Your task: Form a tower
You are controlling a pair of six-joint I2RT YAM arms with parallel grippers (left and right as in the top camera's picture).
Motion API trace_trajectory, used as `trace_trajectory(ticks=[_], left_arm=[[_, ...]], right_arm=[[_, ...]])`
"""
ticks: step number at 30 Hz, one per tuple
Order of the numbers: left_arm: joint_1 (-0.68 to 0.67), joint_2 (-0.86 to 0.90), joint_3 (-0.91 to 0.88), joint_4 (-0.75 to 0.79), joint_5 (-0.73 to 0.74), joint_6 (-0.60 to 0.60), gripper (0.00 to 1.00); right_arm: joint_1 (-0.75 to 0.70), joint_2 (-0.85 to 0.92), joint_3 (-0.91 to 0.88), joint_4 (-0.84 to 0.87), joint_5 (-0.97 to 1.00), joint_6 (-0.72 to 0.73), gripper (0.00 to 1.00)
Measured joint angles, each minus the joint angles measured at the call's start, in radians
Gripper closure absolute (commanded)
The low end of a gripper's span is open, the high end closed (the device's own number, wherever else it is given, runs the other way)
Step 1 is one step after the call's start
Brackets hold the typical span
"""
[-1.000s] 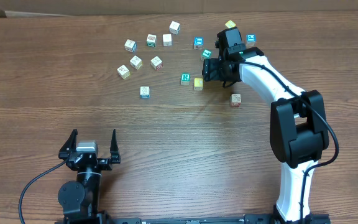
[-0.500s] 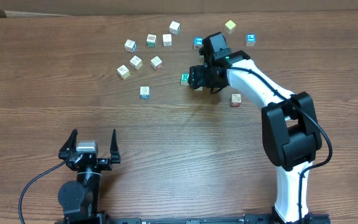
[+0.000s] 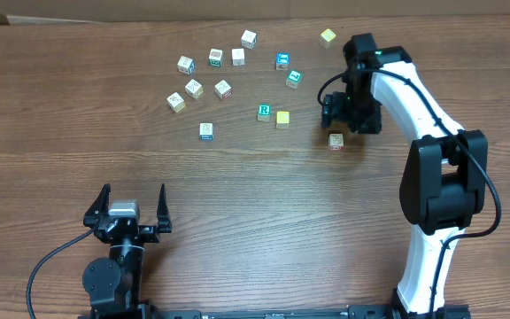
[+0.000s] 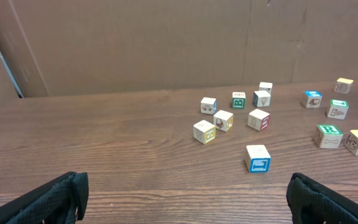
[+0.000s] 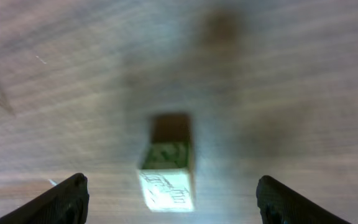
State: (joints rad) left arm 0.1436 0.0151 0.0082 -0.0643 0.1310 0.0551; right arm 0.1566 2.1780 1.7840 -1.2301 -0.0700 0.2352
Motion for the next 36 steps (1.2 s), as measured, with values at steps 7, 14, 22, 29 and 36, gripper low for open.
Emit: trace_trajectory(ticks=[7, 14, 22, 29, 36], left_arm=[[0.0, 0.0, 0.0, 0.0, 0.0, 0.0, 0.01], [0.0, 0.0, 0.0, 0.0, 0.0, 0.0, 0.0], [0.0, 0.0, 0.0, 0.0, 0.0, 0.0, 0.01], [0.0, 0.0, 0.0, 0.0, 0.0, 0.0, 0.0], [0.0, 0.0, 0.0, 0.0, 0.0, 0.0, 0.0]], right_arm=[[0.008, 0.0, -0.02, -0.027, 0.0, -0.001, 0.18], [0.011, 0.0, -0.093, 0.037, -0.001, 0.001, 0.57], [0.015, 0.0, -0.093, 0.035, -0.033, -0.005, 0.69], [0.043, 0.0, -0.093, 0.01, -0.093, -0.004, 0.7], [0.214, 0.0, -0.093, 0.028, -0.111, 0.001, 0.73]])
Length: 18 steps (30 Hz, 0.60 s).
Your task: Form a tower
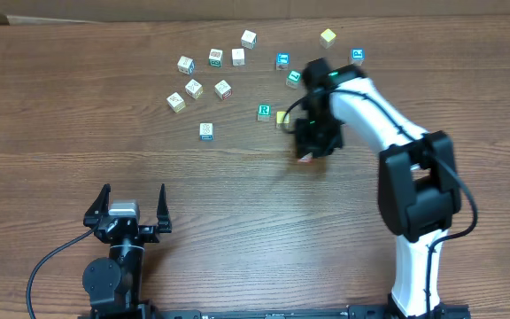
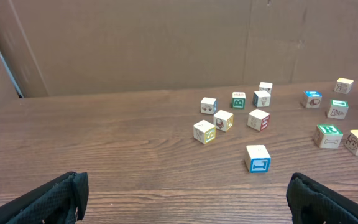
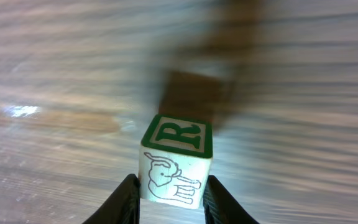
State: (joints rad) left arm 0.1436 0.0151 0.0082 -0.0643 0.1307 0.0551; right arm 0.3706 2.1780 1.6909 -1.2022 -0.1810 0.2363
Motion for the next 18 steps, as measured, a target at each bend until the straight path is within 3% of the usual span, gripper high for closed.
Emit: trace_trajectory(ticks=[6, 10, 18], left_arm=[[0.0, 0.0, 0.0, 0.0, 0.0, 0.0, 0.0], [0.0, 0.0, 0.0, 0.0, 0.0, 0.0, 0.0], [0.0, 0.0, 0.0, 0.0, 0.0, 0.0, 0.01]], right_arm=[[0.156, 0.0, 0.0, 0.047, 0.022, 0.04, 0.73], [0.231, 0.0, 0.0, 0.082, 0.066, 0.101, 0.66], [0.252, 0.0, 0.0, 0.098, 0.085, 0.227, 0.69]])
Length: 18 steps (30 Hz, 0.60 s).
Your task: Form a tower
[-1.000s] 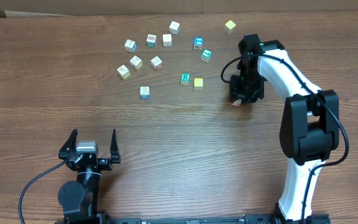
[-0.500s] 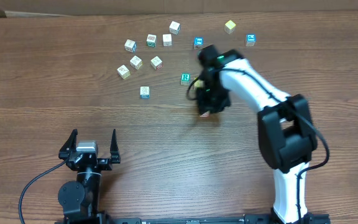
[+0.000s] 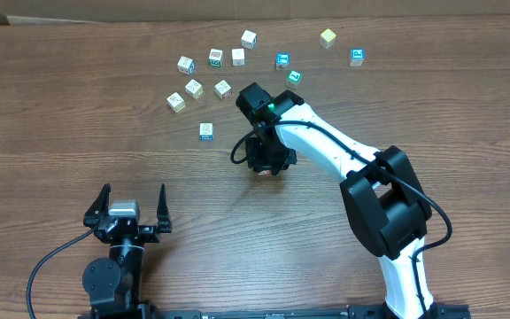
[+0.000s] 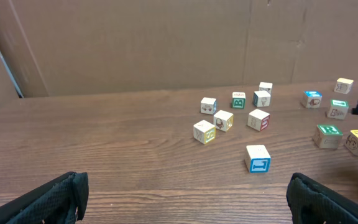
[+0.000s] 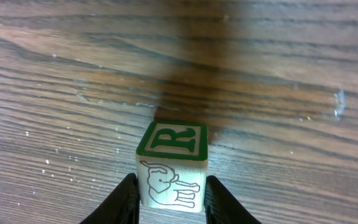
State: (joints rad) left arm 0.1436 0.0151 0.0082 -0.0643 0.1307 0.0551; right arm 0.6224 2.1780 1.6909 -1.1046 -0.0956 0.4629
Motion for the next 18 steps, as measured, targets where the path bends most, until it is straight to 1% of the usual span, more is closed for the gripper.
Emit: trace_trajectory(ticks=[8, 16, 17, 18], left_arm=[[0.0, 0.0, 0.0, 0.0, 0.0, 0.0, 0.01], [0.0, 0.0, 0.0, 0.0, 0.0, 0.0, 0.01], [0.0, 0.0, 0.0, 0.0, 0.0, 0.0, 0.0], [0.0, 0.0, 0.0, 0.0, 0.0, 0.0, 0.0]], right_arm=[[0.0, 0.0, 0.0, -0.021, -0.022, 0.054, 0.69], [0.0, 0.0, 0.0, -0.015, -0.031, 0.058, 0.68], [0.0, 0.0, 0.0, -0.015, -0.031, 0.058, 0.65], [0.0, 0.0, 0.0, -0.015, -0.031, 0.058, 0.58]])
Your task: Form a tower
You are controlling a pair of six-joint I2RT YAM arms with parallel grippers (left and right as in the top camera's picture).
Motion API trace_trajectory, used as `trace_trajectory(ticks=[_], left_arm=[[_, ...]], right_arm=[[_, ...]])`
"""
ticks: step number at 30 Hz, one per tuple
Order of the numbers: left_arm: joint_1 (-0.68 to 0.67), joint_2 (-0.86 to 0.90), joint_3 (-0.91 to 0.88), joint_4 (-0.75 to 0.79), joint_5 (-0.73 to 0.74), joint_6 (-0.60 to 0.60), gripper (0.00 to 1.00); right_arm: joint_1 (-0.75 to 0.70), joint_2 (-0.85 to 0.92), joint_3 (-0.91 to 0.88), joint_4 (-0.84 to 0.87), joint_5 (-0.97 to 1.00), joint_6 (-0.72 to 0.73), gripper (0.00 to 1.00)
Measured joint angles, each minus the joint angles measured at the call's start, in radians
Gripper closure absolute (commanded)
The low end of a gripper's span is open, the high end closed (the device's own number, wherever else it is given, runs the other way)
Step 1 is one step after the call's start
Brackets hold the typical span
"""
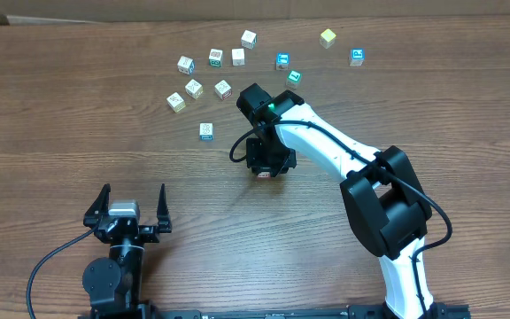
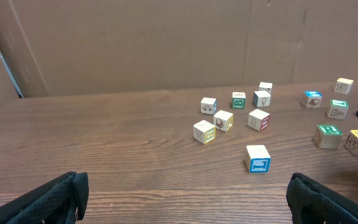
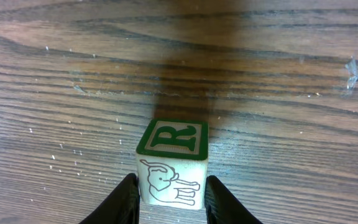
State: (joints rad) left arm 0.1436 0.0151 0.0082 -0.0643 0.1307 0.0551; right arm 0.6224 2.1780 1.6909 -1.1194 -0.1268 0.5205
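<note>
A wooden block (image 3: pixel 171 163) with a green R on its top face and an animal drawn on its side sits between my right gripper's (image 3: pixel 173 200) fingers, which are shut on it. It is at or just above the table; contact cannot be told. From overhead the right gripper (image 1: pixel 263 168) is at mid-table and only a reddish edge of the block (image 1: pixel 263 175) shows. My left gripper (image 1: pixel 135 202) rests open at the near left, well away from it, with fingers (image 2: pixel 51 196) spread wide over bare wood.
Several loose blocks lie scattered at the far side, among them a blue-faced one (image 1: pixel 206 131), a yellow one (image 1: pixel 328 37) and a blue one (image 1: pixel 357 57). The right arm (image 1: pixel 335 155) reaches over the cluster's right part. A cardboard wall (image 2: pixel 166 43) stands behind.
The right gripper, still shut on the R block, has shifted only slightly and sits a touch nearer the table. The left gripper has not moved.
My right gripper was open above a block at the right of the table. Then it was shut on that block further left. Then it held the block at mid-table below the cluster, and it is still there now.
</note>
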Motion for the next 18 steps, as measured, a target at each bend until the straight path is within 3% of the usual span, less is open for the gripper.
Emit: trace_trajectory(ticks=[7, 14, 18], left_arm=[[0.0, 0.0, 0.0, 0.0, 0.0, 0.0, 0.0], [0.0, 0.0, 0.0, 0.0, 0.0, 0.0, 0.0], [0.0, 0.0, 0.0, 0.0, 0.0, 0.0, 0.01]], right_arm=[[-0.001, 0.0, 0.0, 0.01, 0.003, -0.012, 0.23], [-0.024, 0.0, 0.016, 0.023, 0.012, -0.101, 0.24], [-0.07, 0.005, 0.127, -0.026, 0.012, -0.114, 0.24]])
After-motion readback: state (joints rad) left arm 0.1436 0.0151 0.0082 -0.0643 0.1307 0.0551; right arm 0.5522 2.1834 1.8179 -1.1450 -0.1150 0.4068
